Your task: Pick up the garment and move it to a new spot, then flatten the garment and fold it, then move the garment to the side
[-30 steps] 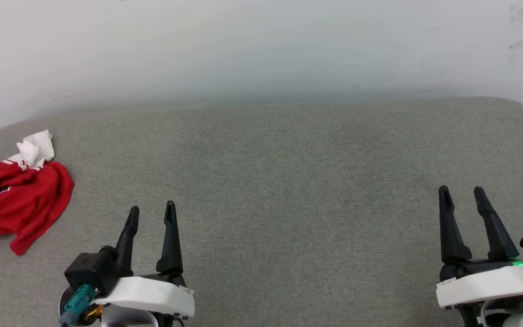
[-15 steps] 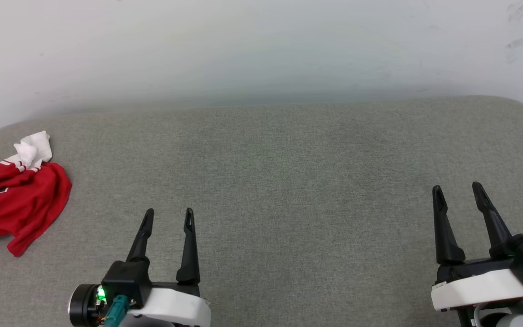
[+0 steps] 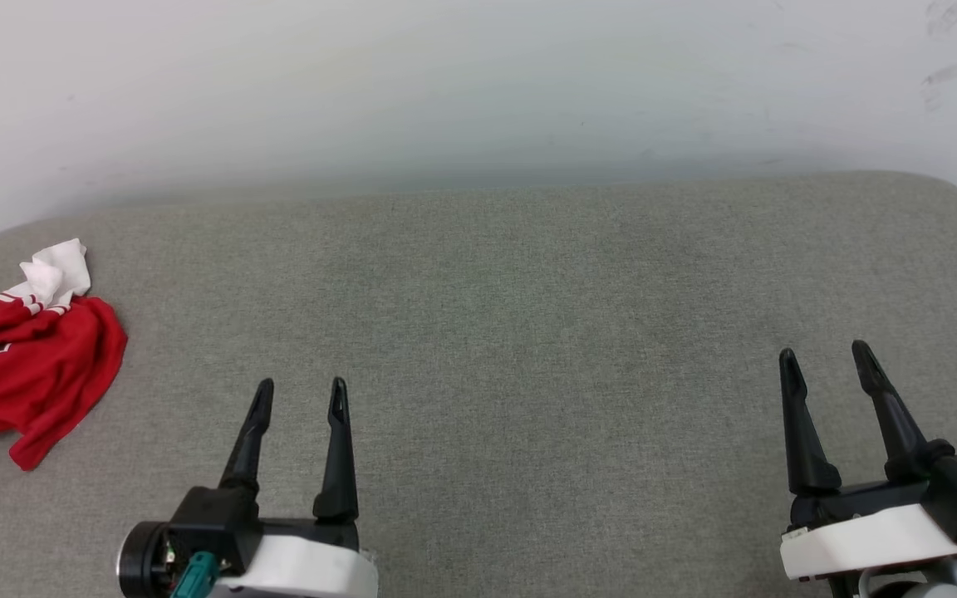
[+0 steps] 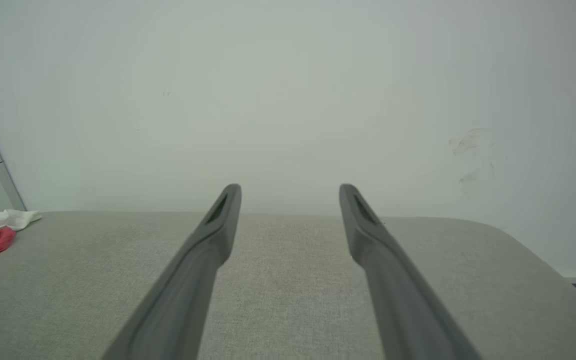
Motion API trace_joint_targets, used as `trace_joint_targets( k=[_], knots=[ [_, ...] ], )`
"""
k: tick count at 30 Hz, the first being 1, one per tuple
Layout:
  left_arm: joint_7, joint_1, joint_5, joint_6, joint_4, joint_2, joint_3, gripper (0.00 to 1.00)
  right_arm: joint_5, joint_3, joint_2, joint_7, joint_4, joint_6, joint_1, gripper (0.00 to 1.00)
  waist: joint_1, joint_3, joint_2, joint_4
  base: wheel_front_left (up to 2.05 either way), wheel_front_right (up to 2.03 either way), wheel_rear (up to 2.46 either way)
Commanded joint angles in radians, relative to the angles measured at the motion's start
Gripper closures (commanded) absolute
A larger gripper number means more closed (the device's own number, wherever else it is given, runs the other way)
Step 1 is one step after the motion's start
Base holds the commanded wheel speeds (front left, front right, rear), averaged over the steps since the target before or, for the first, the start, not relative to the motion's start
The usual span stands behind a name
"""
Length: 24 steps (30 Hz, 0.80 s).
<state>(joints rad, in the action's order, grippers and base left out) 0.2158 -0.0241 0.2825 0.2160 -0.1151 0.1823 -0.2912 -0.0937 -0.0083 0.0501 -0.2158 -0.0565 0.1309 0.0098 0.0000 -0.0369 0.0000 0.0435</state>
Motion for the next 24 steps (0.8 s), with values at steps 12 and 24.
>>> trace_joint_targets(
  k=[12,24],
  knots=[
    [0.03,-0.07,-0.075,-0.229,0.075,-0.102,0.144,0.0,-0.022,-0.009,0.0,-0.03,0.049,0.0,0.018,0.0,0.0,0.002,0.0,0.004,0.0,0.0,0.0],
    [0.051,-0.082,-0.169,-0.312,0.102,-0.131,0.203,0.0,0.05,-0.003,0.0,-0.051,0.049,0.0,0.032,0.0,0.0,0.003,0.0,0.007,0.0,0.0,0.0]
  ],
)
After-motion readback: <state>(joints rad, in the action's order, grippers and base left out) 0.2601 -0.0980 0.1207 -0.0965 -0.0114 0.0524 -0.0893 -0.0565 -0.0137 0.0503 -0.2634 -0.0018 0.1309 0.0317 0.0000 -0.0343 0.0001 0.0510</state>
